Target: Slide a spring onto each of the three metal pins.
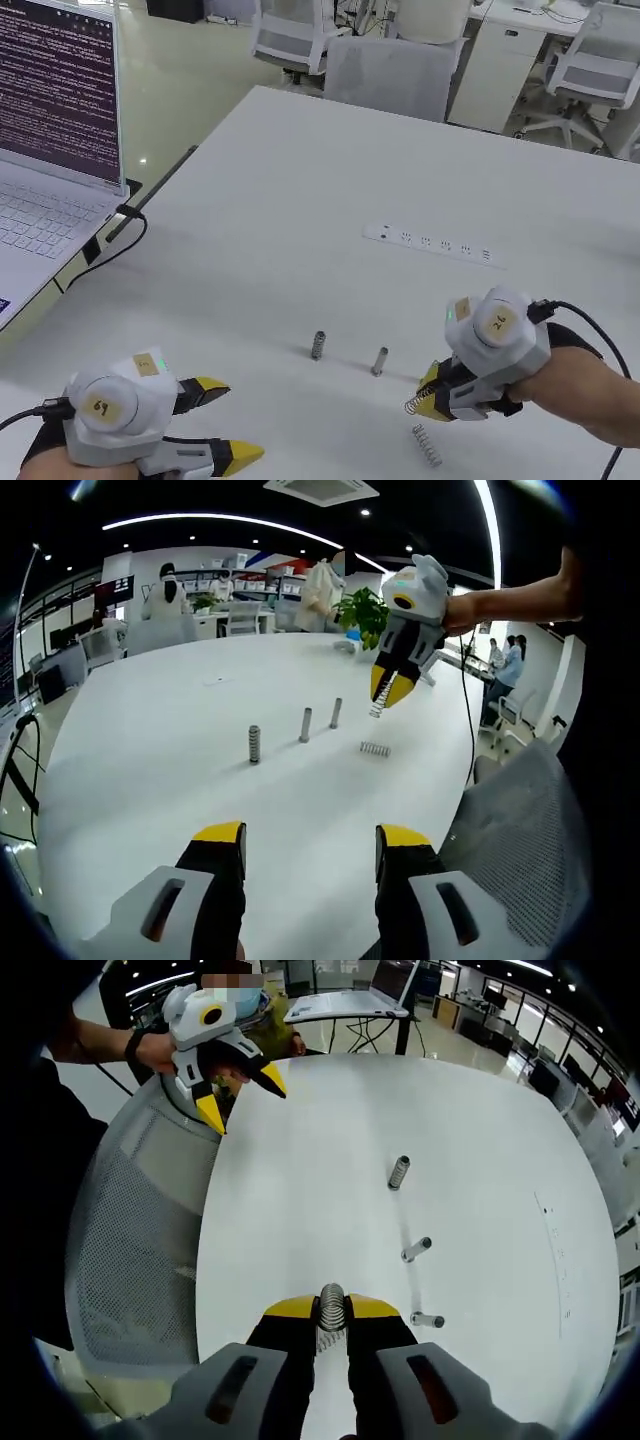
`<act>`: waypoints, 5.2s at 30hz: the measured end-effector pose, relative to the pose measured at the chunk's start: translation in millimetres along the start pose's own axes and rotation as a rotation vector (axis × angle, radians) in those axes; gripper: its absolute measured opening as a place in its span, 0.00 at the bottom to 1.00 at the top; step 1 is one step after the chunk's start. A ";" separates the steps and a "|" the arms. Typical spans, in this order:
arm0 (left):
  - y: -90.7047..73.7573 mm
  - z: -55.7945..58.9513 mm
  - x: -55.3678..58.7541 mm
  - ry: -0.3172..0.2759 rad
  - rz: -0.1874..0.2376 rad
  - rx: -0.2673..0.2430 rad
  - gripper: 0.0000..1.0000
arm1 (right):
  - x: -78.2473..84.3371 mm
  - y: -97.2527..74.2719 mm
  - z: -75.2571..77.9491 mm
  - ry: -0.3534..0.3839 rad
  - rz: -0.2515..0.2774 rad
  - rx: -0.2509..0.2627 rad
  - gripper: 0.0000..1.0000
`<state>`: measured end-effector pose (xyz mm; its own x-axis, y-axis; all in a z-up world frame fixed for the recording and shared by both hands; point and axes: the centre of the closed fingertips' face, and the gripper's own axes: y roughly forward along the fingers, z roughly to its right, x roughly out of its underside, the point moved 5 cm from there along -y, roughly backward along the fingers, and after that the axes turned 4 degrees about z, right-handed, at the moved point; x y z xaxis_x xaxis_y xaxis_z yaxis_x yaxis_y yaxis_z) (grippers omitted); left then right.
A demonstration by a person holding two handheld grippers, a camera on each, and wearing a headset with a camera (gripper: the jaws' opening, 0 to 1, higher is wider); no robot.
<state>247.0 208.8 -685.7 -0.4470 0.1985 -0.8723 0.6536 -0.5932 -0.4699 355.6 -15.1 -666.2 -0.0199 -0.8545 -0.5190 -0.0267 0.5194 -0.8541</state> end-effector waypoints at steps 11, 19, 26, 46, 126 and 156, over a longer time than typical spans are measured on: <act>-3.0 -2.7 2.3 -0.020 0.006 -0.016 0.47 | -10.3 3.8 20.3 -0.023 -0.012 0.003 0.08; -3.5 -3.9 2.7 -0.033 0.013 -0.026 0.46 | -13.9 8.6 35.6 -0.040 -0.041 0.007 0.08; -4.6 -4.1 2.5 -0.045 0.021 -0.032 0.47 | -19.6 12.0 46.0 -0.055 -0.046 0.006 0.08; -10.2 -10.3 2.9 -0.065 0.027 -0.063 0.46 | -24.5 25.7 69.3 -0.091 -0.083 0.010 0.08; -16.9 -18.8 5.9 -0.112 0.039 -0.111 0.45 | -7.5 89.5 87.2 -0.124 -0.218 -0.048 0.09; -15.8 -17.9 6.9 -0.107 0.033 -0.102 0.45 | -13.3 68.7 85.4 -0.067 -0.173 -0.025 0.16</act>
<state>244.5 233.6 -686.7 -0.4836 0.0925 -0.8704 0.7249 -0.5149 -0.4575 439.4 31.7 -720.8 0.0537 -0.9290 -0.3662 -0.0488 0.3639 -0.9302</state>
